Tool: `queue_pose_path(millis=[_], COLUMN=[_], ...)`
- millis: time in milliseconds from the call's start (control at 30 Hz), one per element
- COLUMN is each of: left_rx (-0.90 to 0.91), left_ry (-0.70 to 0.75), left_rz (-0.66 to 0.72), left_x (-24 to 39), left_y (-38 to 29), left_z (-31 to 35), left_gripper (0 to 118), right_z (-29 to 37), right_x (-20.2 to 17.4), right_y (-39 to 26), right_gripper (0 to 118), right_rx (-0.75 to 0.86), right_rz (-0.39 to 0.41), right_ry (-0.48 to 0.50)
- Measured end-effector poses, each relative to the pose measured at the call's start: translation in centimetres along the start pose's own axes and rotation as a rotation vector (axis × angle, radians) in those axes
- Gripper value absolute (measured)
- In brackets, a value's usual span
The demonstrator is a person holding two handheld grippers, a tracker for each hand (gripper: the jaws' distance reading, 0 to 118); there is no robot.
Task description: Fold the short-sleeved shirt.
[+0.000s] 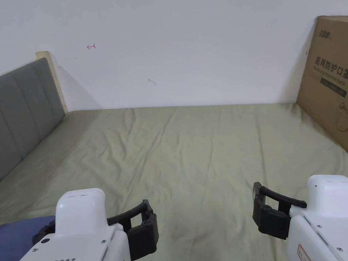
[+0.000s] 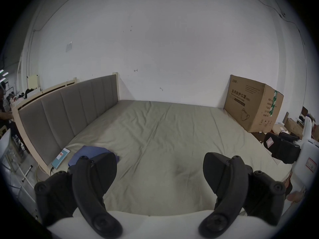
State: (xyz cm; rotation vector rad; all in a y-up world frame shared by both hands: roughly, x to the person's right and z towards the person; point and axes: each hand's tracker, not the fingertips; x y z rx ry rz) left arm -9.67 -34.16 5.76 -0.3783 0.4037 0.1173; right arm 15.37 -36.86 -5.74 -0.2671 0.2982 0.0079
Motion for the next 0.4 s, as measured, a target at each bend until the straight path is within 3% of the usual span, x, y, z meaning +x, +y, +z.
queue_pose_path(millis=[400], left_rx=[0.02], left_ry=[0.09], left_rz=[-0.022], left_x=[0.93], left_y=[0.22], left_z=[0.25], left_gripper=[106], right_z=[-0.22], right_x=[-0.17], right_y=[-0.09], right_gripper=[103], right_rx=[-0.013], right_rz=[0.012], right_ry=[0.006])
